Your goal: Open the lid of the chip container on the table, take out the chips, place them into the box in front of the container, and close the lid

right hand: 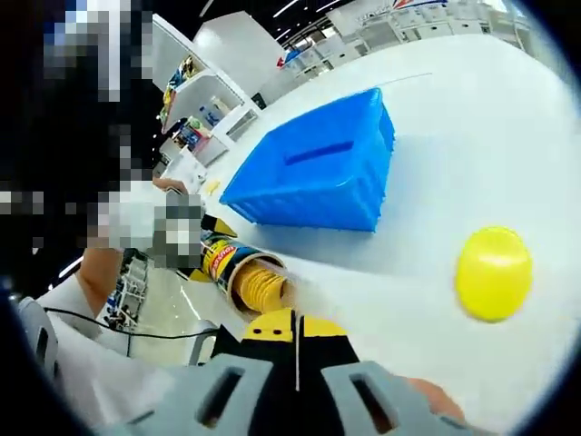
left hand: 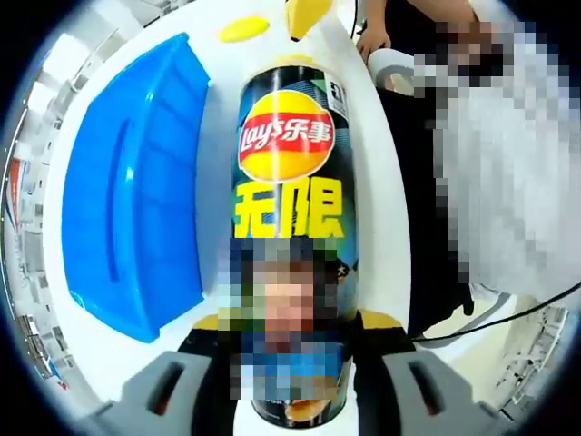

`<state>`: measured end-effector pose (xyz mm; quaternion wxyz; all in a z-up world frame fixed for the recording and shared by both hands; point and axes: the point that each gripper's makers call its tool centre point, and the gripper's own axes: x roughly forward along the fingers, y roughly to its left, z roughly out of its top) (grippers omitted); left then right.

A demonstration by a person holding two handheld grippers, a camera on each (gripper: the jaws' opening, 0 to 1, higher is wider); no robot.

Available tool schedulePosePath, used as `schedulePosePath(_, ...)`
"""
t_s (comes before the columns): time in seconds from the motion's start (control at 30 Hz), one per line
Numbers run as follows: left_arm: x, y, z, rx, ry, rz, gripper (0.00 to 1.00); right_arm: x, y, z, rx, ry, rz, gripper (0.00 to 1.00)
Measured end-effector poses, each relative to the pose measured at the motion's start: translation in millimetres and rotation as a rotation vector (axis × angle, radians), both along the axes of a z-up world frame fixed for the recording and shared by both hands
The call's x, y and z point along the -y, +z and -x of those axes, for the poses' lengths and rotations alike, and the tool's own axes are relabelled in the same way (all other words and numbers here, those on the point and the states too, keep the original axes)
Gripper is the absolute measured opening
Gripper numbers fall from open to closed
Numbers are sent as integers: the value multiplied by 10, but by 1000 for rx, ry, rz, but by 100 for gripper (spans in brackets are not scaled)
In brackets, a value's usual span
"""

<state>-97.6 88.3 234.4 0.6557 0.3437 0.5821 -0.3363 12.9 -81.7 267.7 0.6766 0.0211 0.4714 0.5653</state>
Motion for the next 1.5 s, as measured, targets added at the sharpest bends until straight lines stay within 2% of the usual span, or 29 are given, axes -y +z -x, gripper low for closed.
schedulePosePath(0.47,15,-5,9,-2,14,13,50,126,-6,-129,9,-37,-14,0)
schedulePosePath(0.57,10,-15,5,-5,14,4,50,117,-7,-128,28,-29,-33,1)
schedulePosePath(0.7,4,-29,6,-15,13,-22,50,95,13,-130,107,21,-91,4)
schedulePosePath(0.8,-8,-26,11,-18,14,-32,50,77,22,-117,203,80,-137,5)
schedulePosePath(0.9,-18,-29,7,-13,14,-21,51,110,46,-67,283,153,-149,9)
schedulePosePath(0.97,-7,-27,5,-7,16,-9,51,108,139,-100,319,155,-196,12)
schedulePosePath(1.07,5,-30,3,-3,15,-5,51,133,359,-239,405,120,-269,12)
schedulePosePath(1.13,7,-30,5,-2,13,-3,51,119,466,-185,464,163,-307,11)
schedulePosePath(1.23,7,-30,1,0,15,8,51,60,451,31,495,275,-309,11)
schedulePosePath(1.33,11,-32,-1,4,15,15,51,-15,334,82,551,321,-273,11)
schedulePosePath(1.5,8,-36,-1,3,12,10,51,-95,205,146,539,352,-245,11)
